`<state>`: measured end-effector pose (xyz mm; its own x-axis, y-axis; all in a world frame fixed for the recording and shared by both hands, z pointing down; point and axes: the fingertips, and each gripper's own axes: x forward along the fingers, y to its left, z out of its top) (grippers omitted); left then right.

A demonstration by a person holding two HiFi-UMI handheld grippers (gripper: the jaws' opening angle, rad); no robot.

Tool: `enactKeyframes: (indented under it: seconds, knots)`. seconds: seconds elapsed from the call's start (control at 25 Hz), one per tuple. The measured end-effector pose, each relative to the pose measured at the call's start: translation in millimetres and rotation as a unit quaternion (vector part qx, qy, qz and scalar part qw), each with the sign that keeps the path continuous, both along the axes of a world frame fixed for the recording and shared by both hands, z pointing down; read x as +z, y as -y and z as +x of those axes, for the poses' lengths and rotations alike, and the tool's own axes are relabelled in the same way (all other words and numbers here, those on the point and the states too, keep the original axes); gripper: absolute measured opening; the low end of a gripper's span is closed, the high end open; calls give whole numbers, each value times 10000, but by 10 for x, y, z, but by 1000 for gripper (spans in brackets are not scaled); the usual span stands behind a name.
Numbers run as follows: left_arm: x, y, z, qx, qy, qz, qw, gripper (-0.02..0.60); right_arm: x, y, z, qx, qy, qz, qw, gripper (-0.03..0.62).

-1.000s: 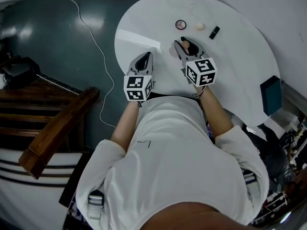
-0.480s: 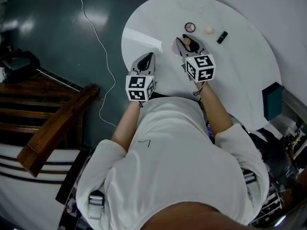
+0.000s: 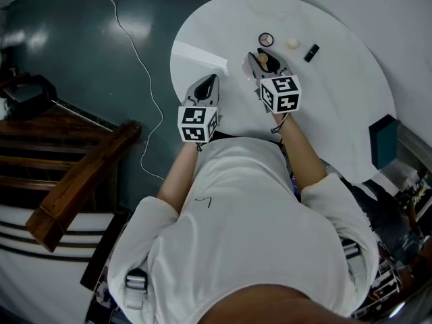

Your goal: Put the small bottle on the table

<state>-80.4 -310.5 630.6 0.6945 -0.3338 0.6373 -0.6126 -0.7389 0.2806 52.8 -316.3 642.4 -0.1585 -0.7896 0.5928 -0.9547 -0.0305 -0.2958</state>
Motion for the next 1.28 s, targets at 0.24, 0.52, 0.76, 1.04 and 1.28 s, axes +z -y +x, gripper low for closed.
enactKeyframes:
  seconds: [0.24,0.52,0.76,1.04,1.28]
  knots:
    - [13,-3,8,15,12,20,10000,12,37,-15,32,2,-87,-34,10000,114]
    - [6,-15,29,21,8,8,10000,12,90,-61,43,-10,-176,-117,9998,115]
    - [14,-24,34,54,8,-8,10000,12,90,-92,9,-54,-255,-120,9996,118]
    - [-2,-57,83,114,5,-6,9999,12,83,-118,-73,-298,-484,-77,9984,127]
    - [-2,-94,118,162,11,20,9999,12,109,-189,-194,-644,-840,-116,9943,138]
